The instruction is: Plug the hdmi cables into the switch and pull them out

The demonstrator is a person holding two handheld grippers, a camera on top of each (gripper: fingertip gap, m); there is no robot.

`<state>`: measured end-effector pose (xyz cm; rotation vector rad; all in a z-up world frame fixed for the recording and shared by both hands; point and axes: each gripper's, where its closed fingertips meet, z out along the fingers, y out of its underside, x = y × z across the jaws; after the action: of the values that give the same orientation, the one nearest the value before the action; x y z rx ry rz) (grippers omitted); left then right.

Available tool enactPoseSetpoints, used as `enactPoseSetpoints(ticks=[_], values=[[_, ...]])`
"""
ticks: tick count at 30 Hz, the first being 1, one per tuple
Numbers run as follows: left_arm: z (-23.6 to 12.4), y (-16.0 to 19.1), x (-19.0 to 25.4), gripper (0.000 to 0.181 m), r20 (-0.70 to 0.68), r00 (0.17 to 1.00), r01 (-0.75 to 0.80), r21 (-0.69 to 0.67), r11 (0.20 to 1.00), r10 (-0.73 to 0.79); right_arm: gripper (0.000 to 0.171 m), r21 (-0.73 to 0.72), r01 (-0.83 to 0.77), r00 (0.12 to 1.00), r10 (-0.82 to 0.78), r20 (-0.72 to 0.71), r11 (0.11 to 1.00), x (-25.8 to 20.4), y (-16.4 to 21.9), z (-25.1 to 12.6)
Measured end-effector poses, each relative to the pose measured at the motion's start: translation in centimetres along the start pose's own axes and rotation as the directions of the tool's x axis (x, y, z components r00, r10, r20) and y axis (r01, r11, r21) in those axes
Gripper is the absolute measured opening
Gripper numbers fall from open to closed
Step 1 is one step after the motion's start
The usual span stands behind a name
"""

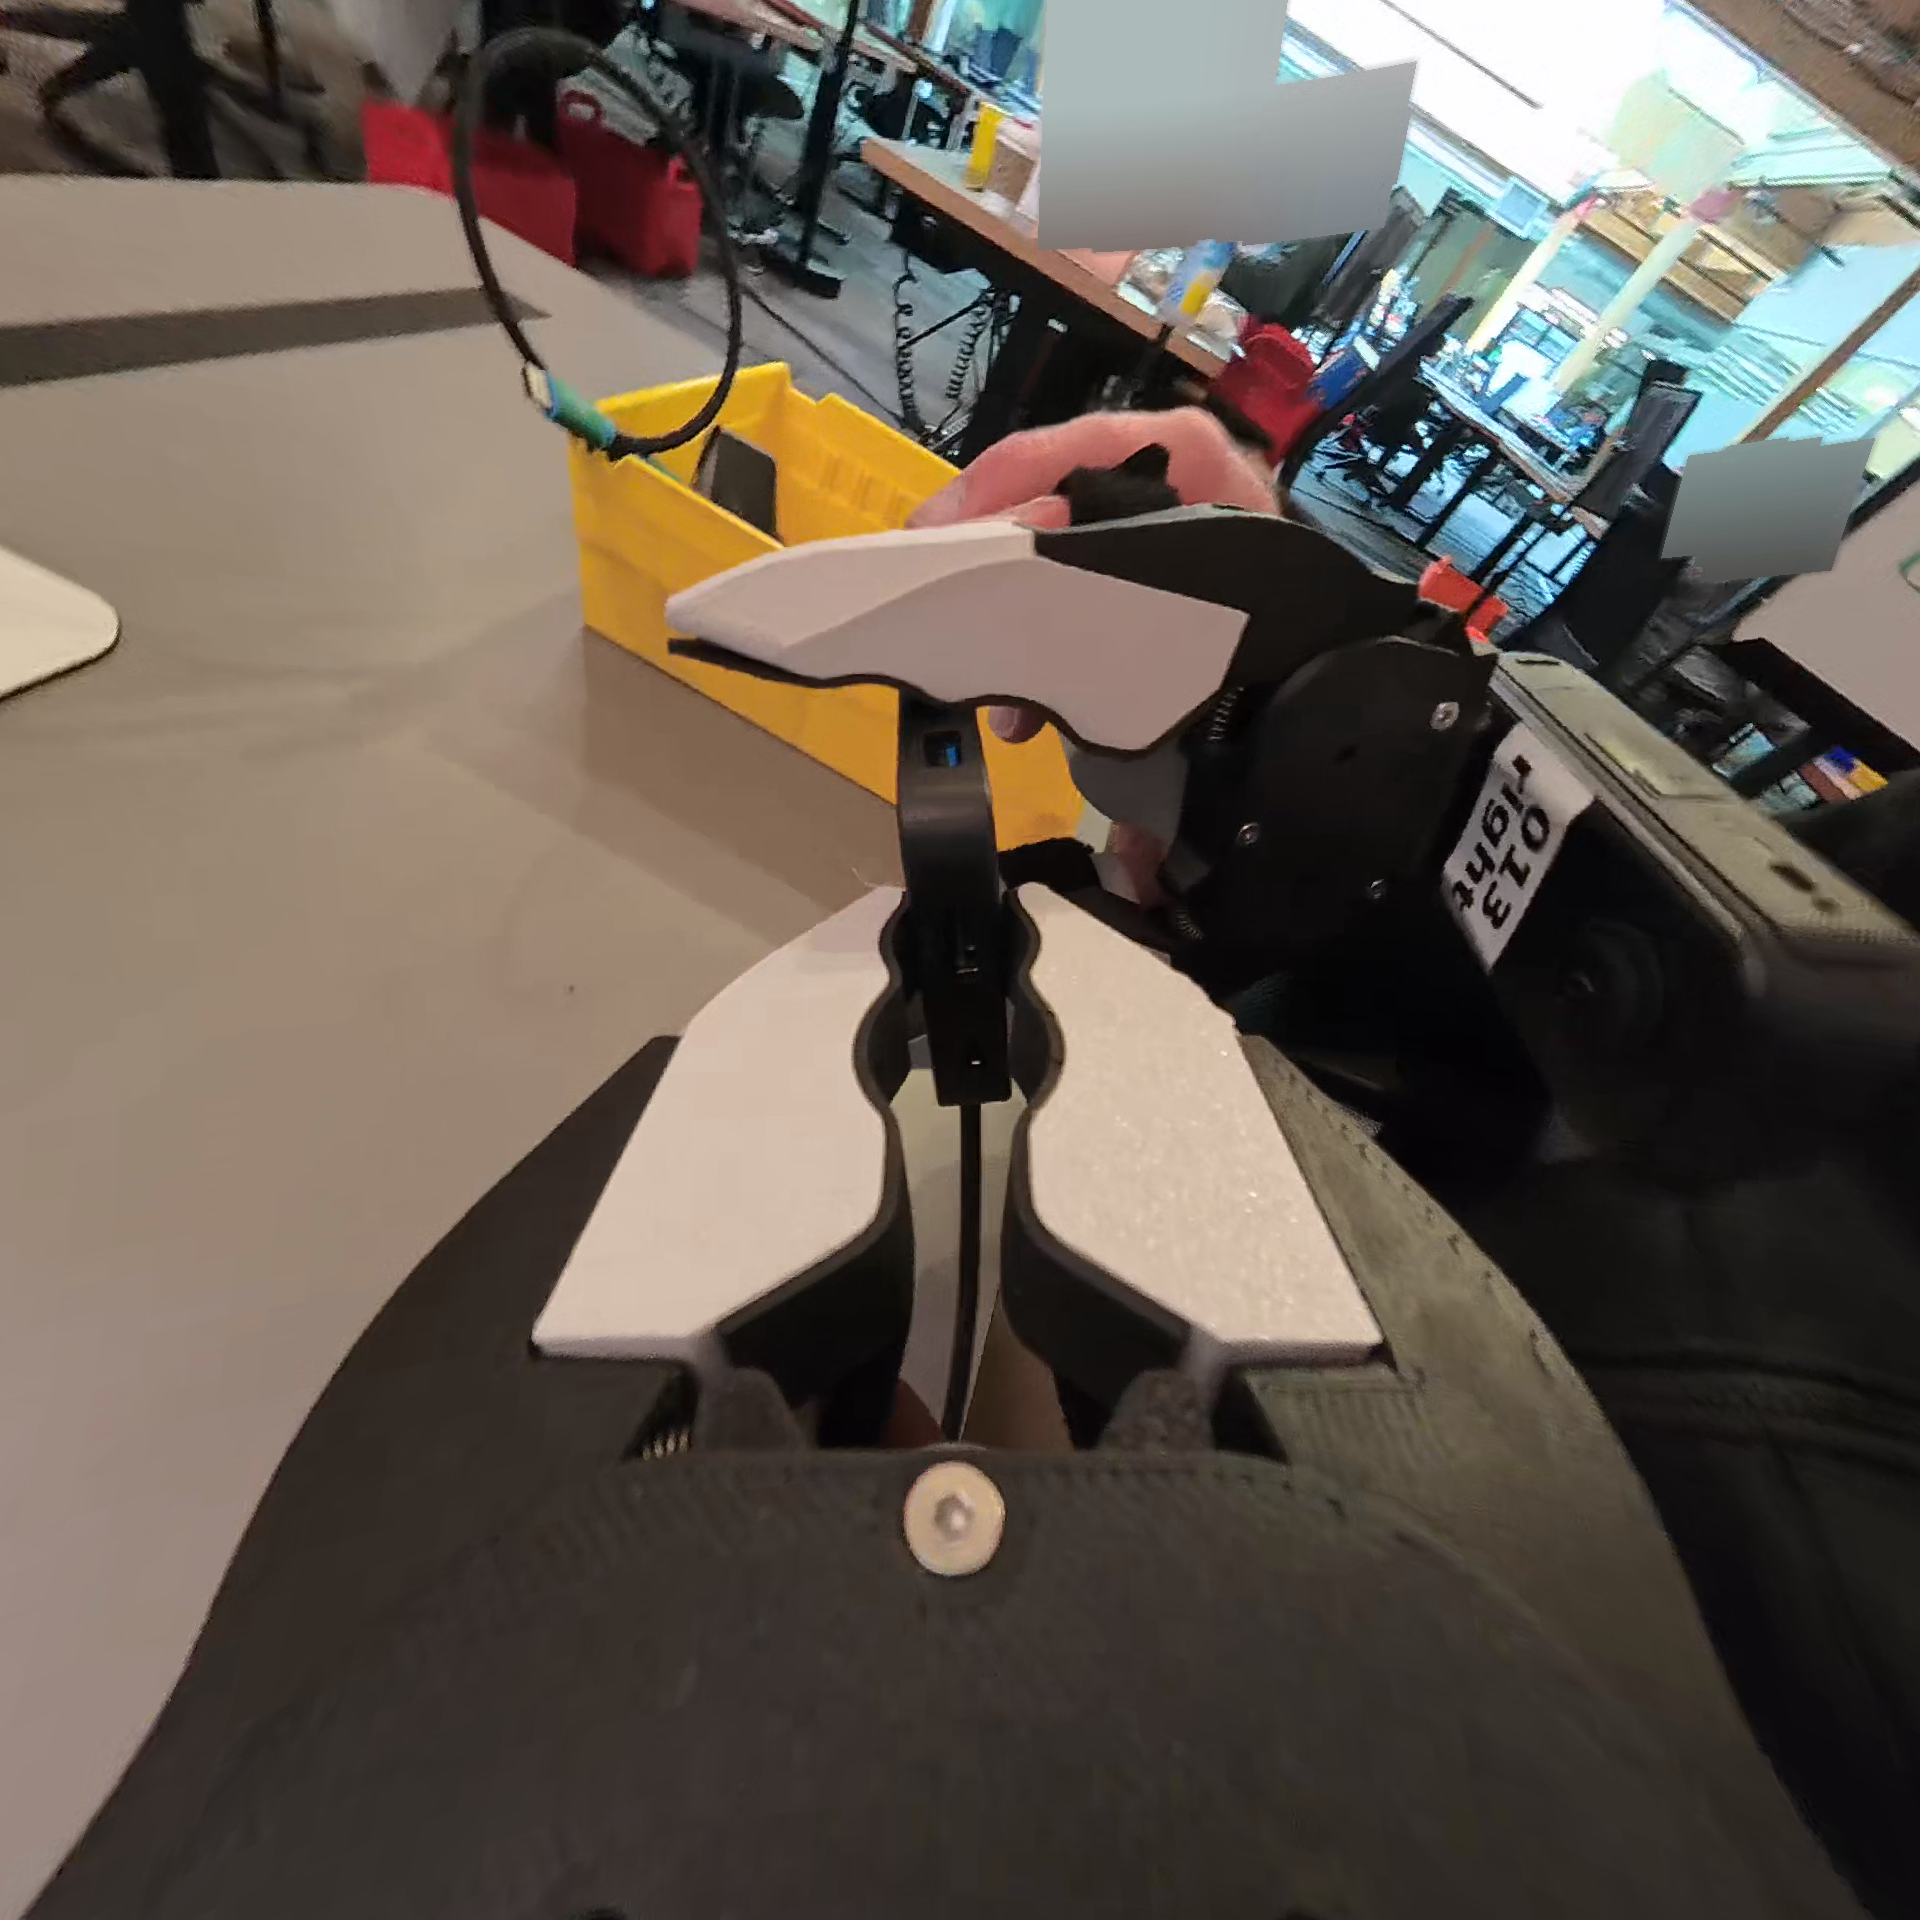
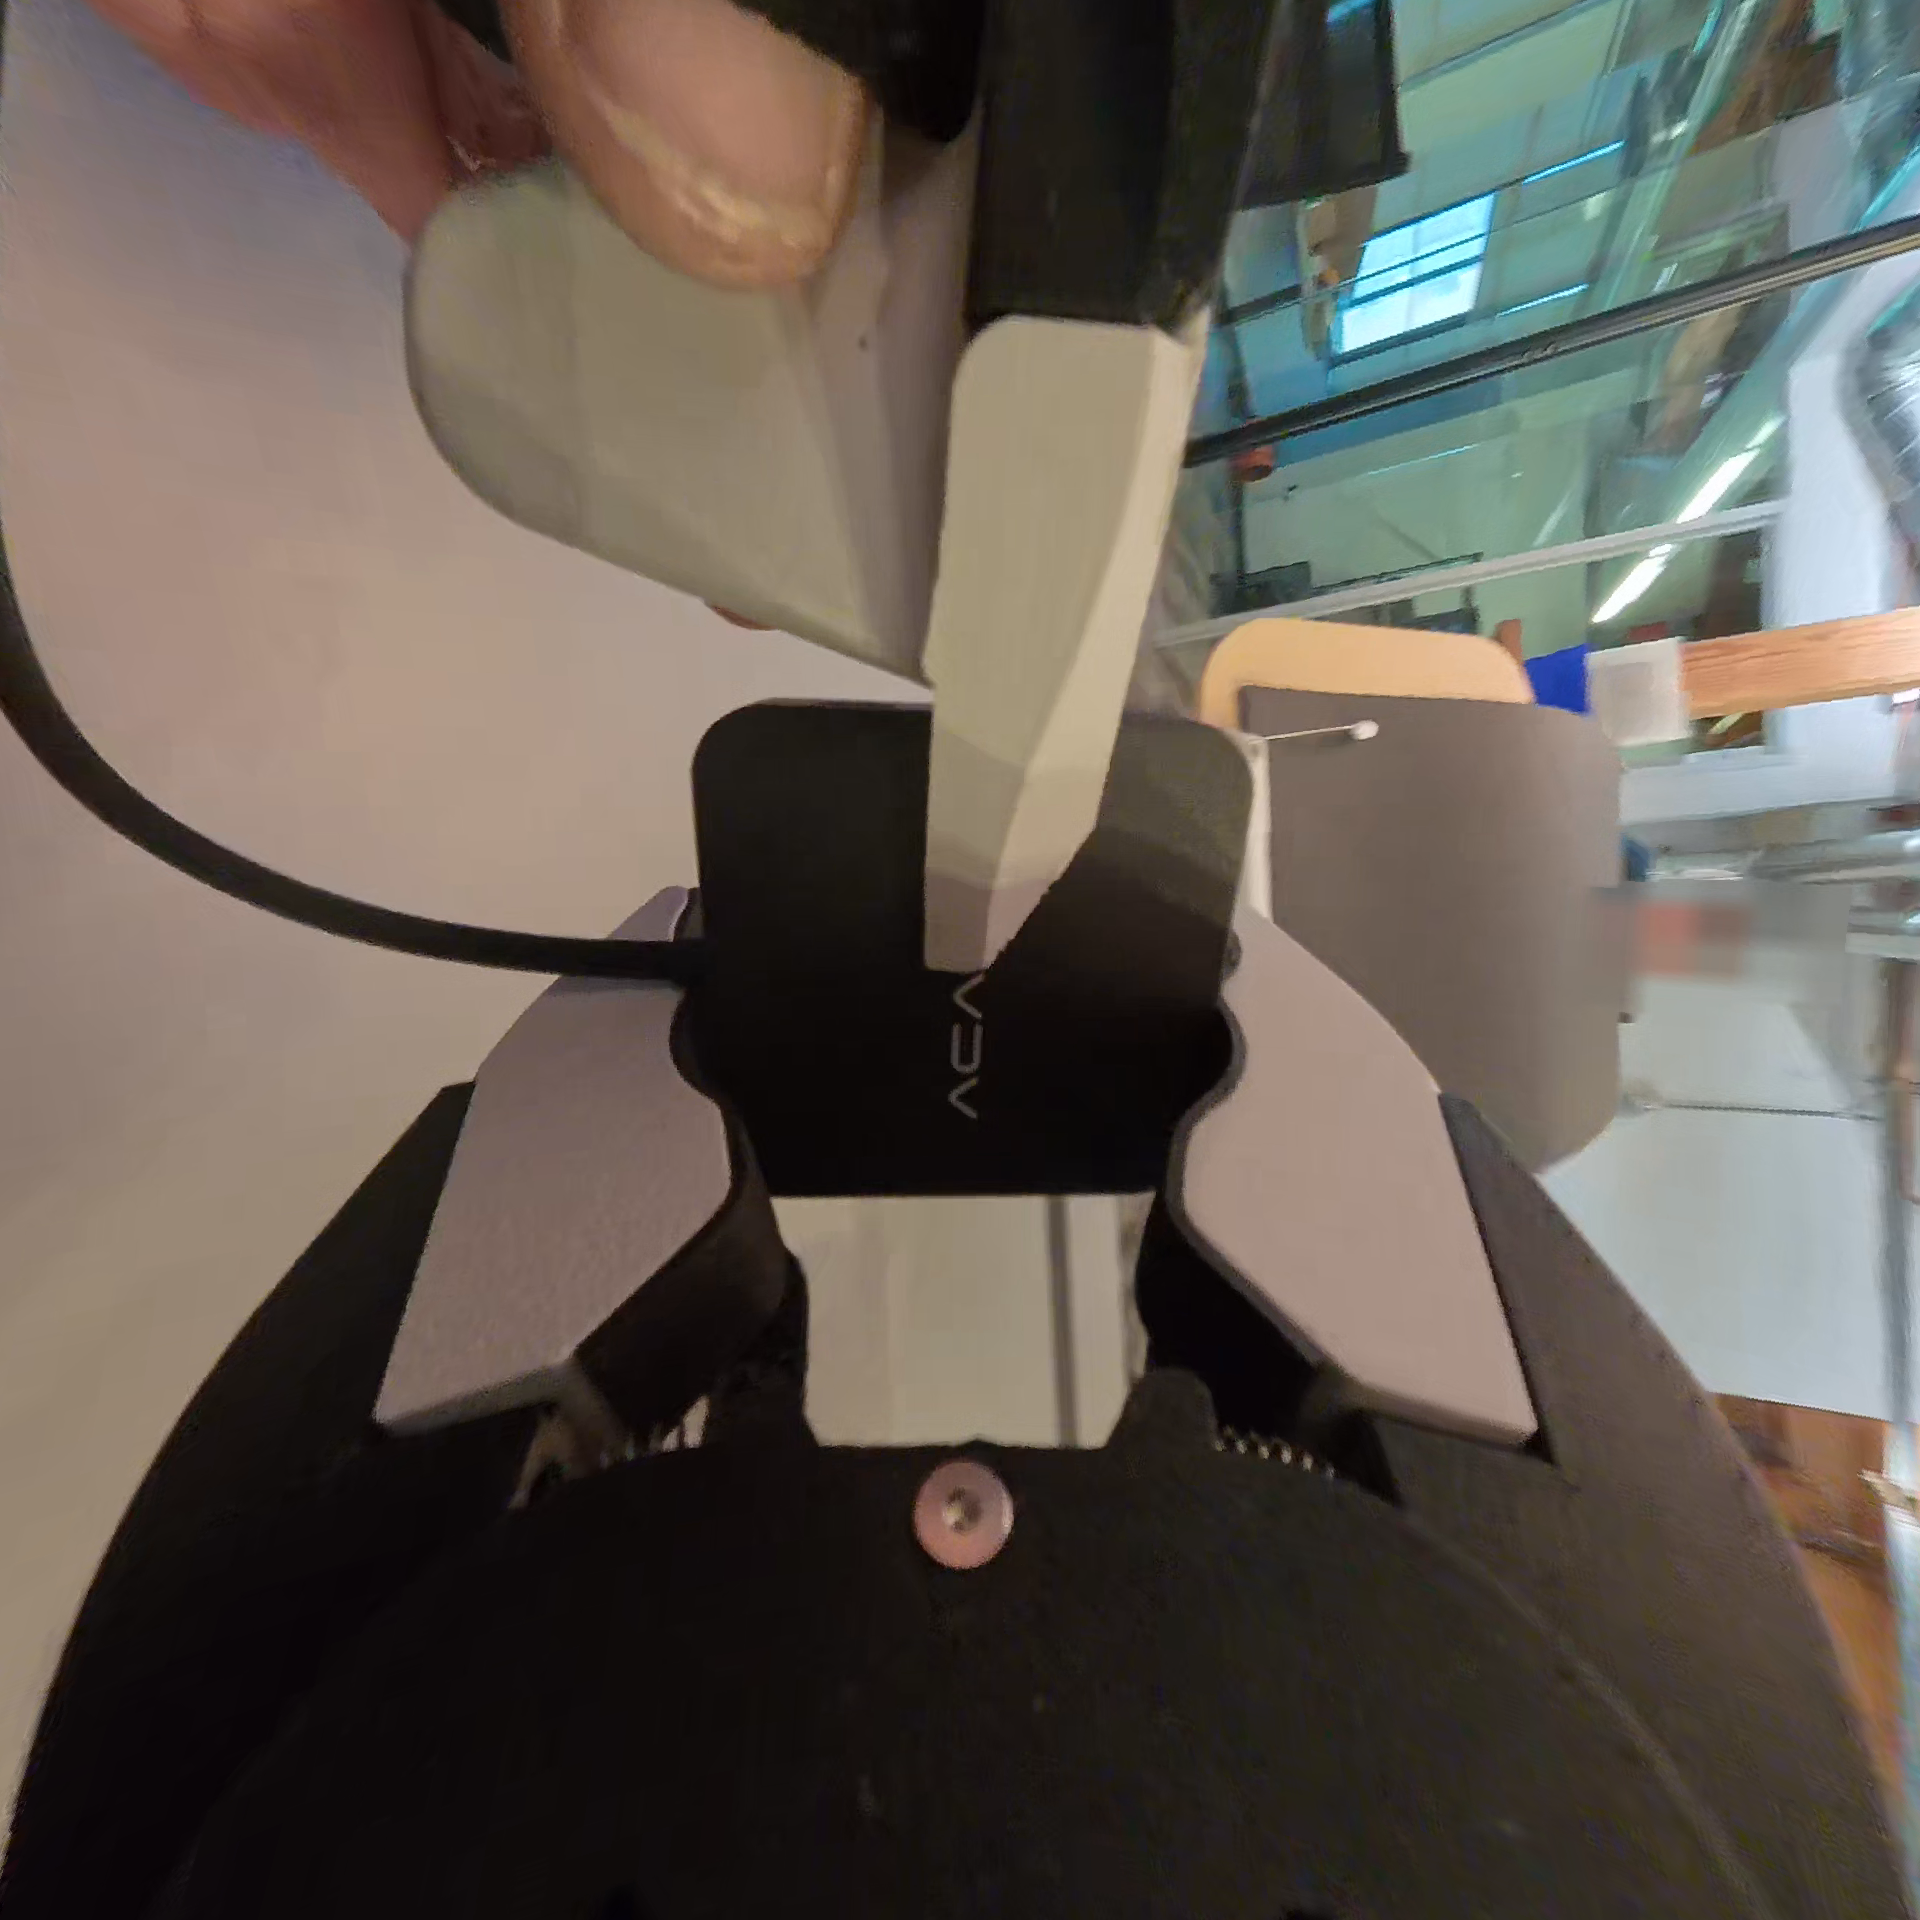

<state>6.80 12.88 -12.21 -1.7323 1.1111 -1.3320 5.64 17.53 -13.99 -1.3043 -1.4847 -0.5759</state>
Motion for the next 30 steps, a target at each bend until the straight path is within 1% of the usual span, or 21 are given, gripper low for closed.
enactPoseSetpoints(ticks=[3, 5, 7, 8, 10, 13, 14, 16, 19, 22, 24, 27, 30], values=[[0.0, -0.3, -0.3, 0.017, 0.002, 1.000, 0.015, 0.027, 1.000, -0.016, 0.086, 0.050, -0.119, 0.991, 0.116, 0.063, 0.992, -0.5, 0.0, 0.3], [-0.6, -1.2, -0.4, 0.028, -0.006, 1.000, 0.018, 0.050, 0.999, -0.017, 0.086, 0.082, -0.183, 0.980, 0.175, 0.094, 0.980, -0.4, 0.3, 0.2], [-1.7, -2.4, -0.7, 0.029, 0.013, 1.000, -0.025, 0.076, 0.997, 0.024, 0.086, 0.135, -0.261, 0.961, 0.244, 0.127, 0.956, -0.3, 0.4, 0.0], [-2.3, -2.9, -1.0, 0.030, 0.047, 0.997, -0.072, 0.079, 0.994, 0.069, 0.086, 0.152, -0.289, 0.953, 0.269, 0.138, 0.945, -0.2, 0.5, -0.1], [-3.7, -3.4, -2.0, 0.031, 0.124, 0.976, -0.184, 0.044, 0.982, 0.177, 0.086, 0.190, -0.360, 0.928, 0.328, 0.177, 0.914, -0.1, 0.5, -0.2], [-5.9, -4.3, -2.4, 0.030, 0.167, 0.955, -0.254, 0.024, 0.967, 0.246, 0.087, 0.222, -0.419, 0.901, 0.373, 0.222, 0.880, -0.2, 0.6, -0.3], [-6.6, -4.7, -2.8, 0.030, 0.208, 0.940, -0.280, 0.009, 0.960, 0.272, 0.089, 0.228, -0.438, 0.892, 0.387, 0.235, 0.870, -0.3, 0.6, -0.3], [-7.9, -4.9, -3.7, 0.030, 0.272, 0.905, -0.332, -0.035, 0.943, 0.328, 0.086, 0.239, -0.466, 0.876, 0.406, 0.262, 0.852, -0.4, 0.6, -0.3], [-9.8, -5.4, -4.5, 0.030, 0.335, 0.868, -0.369, -0.064, 0.927, 0.368, 0.086, 0.247, -0.506, 0.850, 0.431, 0.302, 0.826, -0.7, 0.7, -0.3], [-11.2, -5.4, -5.4, 0.029, 0.378, 0.833, -0.397, -0.098, 0.912, 0.403, 0.086, 0.239, -0.521, 0.838, 0.438, 0.325, 0.819, -1.0, 0.8, -0.2], [-12.4, -5.2, -6.1, 0.029, 0.410, 0.788, -0.436, -0.157, 0.886, 0.460, 0.086, 0.232, -0.526, 0.833, 0.440, 0.336, 0.818, -1.3, 0.8, -0.1], [-14.7, -4.8, -7.5, 0.029, 0.464, 0.687, -0.482, -0.286, 0.828, 0.560, 0.086, 0.221, -0.539, 0.819, 0.446, 0.361, 0.813, -1.7, 0.9, 0.0], [-18.0, -4.2, -9.5, 0.030, 0.509, 0.558, -0.481, -0.446, 0.755, 0.656, 0.086, 0.178, -0.535, 0.816, 0.450, 0.362, 0.826, -2.2, 1.6, 0.5]])
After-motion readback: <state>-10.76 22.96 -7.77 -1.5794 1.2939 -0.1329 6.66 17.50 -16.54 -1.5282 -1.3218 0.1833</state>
